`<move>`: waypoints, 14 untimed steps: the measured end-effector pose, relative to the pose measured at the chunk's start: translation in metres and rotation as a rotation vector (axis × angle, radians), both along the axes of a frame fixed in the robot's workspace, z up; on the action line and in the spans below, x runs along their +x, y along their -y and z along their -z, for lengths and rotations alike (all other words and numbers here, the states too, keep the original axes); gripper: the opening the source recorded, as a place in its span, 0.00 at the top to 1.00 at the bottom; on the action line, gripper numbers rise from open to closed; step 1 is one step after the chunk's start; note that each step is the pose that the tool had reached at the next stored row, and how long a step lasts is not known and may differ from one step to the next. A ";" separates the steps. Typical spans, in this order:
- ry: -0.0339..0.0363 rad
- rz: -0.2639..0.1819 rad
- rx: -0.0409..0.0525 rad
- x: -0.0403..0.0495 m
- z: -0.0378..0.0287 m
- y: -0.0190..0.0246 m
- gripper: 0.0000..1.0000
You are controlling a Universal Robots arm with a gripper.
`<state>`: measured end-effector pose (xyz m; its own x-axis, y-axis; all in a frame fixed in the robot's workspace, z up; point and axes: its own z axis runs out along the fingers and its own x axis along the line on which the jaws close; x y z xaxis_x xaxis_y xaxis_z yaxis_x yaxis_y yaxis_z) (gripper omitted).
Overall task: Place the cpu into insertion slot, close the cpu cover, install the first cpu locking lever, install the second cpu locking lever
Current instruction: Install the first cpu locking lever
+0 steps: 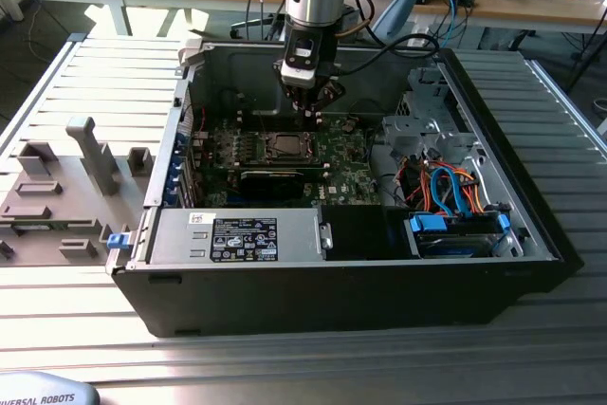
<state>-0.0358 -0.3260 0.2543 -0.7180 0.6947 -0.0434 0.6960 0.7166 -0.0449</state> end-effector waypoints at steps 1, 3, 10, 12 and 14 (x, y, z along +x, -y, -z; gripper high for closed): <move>0.0000 -0.002 0.0000 0.0000 0.0000 0.0000 0.89; 0.0000 -0.006 0.0000 0.0000 0.0000 0.0000 0.89; 0.0001 -0.014 0.0001 0.0000 0.0000 0.0000 0.89; 0.0000 -0.016 0.0000 0.0000 0.0000 0.0000 0.89; 0.0000 -0.018 0.0000 0.0000 0.0000 0.0000 0.89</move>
